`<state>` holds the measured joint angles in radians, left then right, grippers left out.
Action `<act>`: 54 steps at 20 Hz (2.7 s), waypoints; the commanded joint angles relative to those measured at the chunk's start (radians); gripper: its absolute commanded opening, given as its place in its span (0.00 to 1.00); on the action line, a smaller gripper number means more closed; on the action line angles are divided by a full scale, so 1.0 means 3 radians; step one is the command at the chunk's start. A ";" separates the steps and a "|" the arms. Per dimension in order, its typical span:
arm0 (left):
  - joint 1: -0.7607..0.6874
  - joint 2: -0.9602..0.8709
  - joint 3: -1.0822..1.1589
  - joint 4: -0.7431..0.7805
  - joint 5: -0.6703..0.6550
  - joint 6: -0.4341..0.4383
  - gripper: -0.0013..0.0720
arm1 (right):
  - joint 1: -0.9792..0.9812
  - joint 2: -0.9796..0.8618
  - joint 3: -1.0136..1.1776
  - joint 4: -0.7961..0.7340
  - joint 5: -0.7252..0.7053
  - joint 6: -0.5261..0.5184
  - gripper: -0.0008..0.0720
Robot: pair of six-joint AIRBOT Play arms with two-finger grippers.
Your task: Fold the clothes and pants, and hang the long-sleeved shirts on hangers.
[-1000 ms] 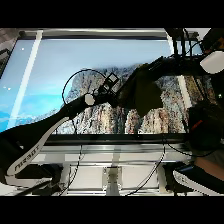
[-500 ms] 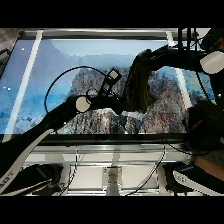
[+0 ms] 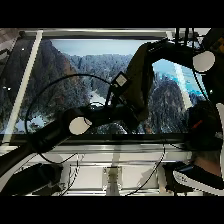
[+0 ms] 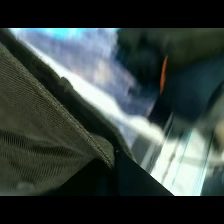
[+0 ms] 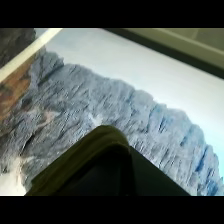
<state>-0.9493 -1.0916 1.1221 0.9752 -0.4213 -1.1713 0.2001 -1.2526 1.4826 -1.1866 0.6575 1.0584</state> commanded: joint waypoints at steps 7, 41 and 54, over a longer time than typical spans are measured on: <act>0.1198 0.0018 0.0626 0.0932 0.0212 -0.0425 0.02 | 0.0034 -0.0146 0.0098 0.0940 -0.0902 0.0015 0.05; 0.0936 -0.1326 0.1296 0.1259 -0.2539 0.0177 0.03 | -0.0559 -0.1074 0.0834 -0.0393 0.3381 0.2008 0.05; 0.0716 -0.1232 0.1300 0.1275 -0.3354 0.0164 0.36 | -0.0561 -0.1074 0.1125 -0.0495 0.3370 0.2004 0.56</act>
<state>-0.7307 -1.4757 1.5112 1.3537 -1.3968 -1.1217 0.0326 -1.5753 1.7760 -1.3231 1.6955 1.6600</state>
